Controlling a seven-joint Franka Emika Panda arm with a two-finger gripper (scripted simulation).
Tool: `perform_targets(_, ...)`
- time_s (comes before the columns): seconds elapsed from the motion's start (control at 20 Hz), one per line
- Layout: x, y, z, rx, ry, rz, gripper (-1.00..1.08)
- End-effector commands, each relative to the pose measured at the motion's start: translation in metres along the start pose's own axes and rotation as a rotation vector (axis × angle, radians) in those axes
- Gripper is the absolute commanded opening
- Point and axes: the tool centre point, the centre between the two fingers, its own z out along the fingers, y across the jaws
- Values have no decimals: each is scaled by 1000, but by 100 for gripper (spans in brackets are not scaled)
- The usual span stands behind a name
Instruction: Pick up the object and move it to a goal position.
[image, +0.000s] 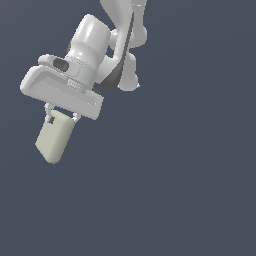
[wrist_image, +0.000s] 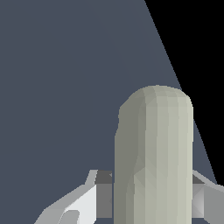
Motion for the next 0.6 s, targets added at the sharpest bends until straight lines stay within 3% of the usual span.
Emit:
perform_targets(0.0, 1, 9, -5, -29, 5, 10, -100)
perform_targets(0.55, 1, 48, -30, -171, 25, 62, -100)
